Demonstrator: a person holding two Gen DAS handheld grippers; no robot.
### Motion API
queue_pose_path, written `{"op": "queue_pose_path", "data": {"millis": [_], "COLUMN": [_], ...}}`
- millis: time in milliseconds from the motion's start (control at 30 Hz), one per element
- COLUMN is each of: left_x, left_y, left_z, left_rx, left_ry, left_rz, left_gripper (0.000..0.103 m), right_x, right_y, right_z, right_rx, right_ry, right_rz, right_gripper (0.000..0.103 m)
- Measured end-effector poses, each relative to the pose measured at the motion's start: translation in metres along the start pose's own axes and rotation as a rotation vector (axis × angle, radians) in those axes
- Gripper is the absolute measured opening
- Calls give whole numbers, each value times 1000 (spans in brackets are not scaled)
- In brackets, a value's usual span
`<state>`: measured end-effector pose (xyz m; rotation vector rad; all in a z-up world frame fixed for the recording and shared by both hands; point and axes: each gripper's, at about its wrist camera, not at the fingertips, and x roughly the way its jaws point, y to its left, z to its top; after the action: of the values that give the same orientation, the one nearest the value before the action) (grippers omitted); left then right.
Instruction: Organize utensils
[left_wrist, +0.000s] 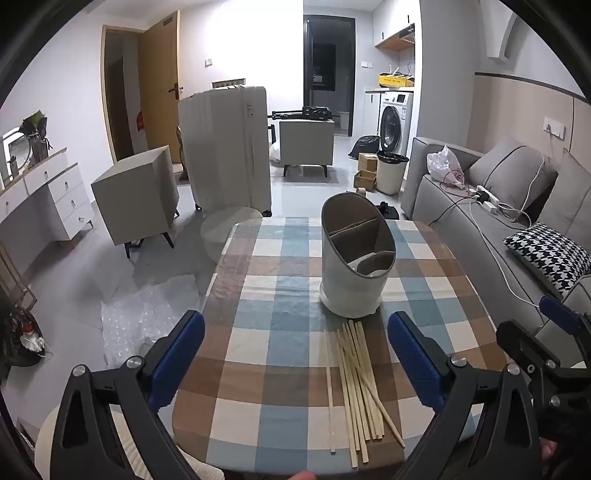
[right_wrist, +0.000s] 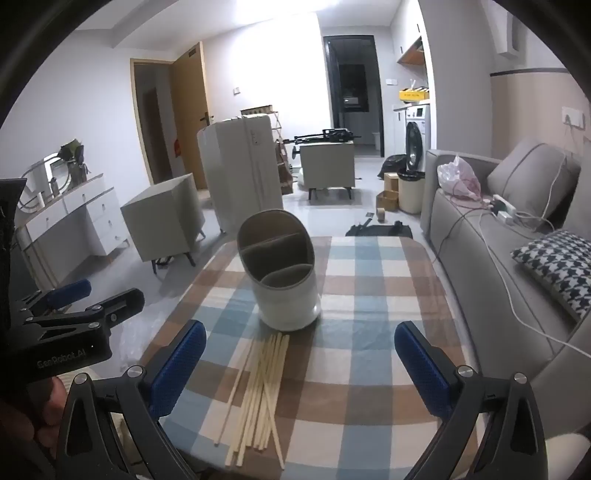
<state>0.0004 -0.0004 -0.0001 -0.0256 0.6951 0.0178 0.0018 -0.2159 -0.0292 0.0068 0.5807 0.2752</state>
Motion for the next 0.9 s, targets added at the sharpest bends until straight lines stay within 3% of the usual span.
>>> {"op": "queue_pose_path", "data": {"millis": [67,100,133,400,900], "left_x": [2,-3,-3,-3,0], "left_y": [0,0,0,-12,-1], "left_z": [1,-2,-5,-8,-3], "left_rx": [11,-5,-4,-4,-8], "left_ry": [9,-42,-45,-24,-11], "left_rz": [0,6,3,18,-4], "left_gripper": [97,97,97,97,97], "right_x": [1,0,0,-2,-2], "right_y": [-1,0,1,1,0], "right_z": [0,0,0,-2,2], "right_rx": [-2,-15,-15,-4,4], "right_ry": [1,-9,-11,-17,-26], "right_rz": [-3,-12,-12,-14,-14], "right_gripper": [103,103,103,103,103]}}
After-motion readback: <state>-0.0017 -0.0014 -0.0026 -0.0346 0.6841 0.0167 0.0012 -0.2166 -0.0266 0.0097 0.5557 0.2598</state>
